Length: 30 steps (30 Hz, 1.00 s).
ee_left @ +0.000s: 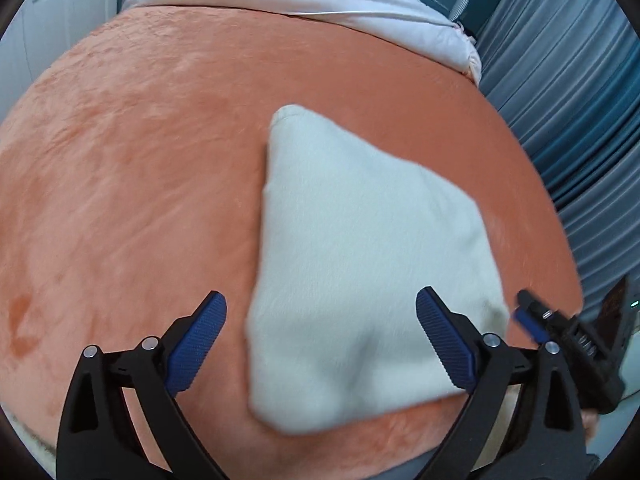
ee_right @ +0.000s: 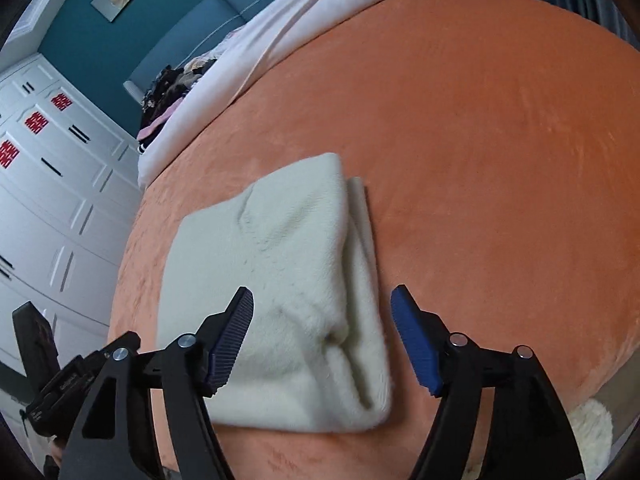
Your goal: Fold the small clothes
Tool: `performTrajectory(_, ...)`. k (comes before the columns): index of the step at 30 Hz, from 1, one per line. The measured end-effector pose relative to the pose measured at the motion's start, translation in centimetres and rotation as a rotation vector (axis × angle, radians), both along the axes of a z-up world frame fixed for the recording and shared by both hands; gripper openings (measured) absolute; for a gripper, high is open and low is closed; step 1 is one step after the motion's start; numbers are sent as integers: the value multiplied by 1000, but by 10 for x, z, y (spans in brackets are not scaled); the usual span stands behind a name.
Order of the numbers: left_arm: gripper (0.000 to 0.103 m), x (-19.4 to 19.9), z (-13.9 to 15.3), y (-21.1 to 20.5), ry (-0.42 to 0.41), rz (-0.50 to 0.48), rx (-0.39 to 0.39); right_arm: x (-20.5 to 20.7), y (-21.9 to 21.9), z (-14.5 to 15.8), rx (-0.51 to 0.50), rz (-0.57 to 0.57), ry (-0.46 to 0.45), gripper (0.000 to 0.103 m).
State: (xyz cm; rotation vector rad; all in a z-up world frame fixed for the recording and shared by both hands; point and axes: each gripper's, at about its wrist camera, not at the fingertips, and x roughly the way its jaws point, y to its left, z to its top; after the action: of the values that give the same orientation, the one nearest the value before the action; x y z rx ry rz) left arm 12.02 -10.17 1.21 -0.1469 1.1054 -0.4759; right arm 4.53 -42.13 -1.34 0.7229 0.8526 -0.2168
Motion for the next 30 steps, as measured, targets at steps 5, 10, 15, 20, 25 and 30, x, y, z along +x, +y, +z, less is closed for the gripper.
performTrajectory(5,95,33,-43,-13,112,66,-27,23,-17,-49,148,-9,78,74)
performTrajectory(10,98,44,-74,-10,206,109,-123,32,-5,-72,182,20,56,87)
performTrajectory(15,98,42,-74,-23,189,117,-85,44,8,-70,97,58,57,98)
performTrajectory(20,98,43,-66,-28,181,129,-43,47,4,-71,120,16,35,95)
performTrajectory(25,82,41,-47,-37,169,89,16,47,-3,-63,151,-1,24,46)
performTrajectory(30,69,28,-19,-36,169,50,52,40,9,-24,137,51,-39,36)
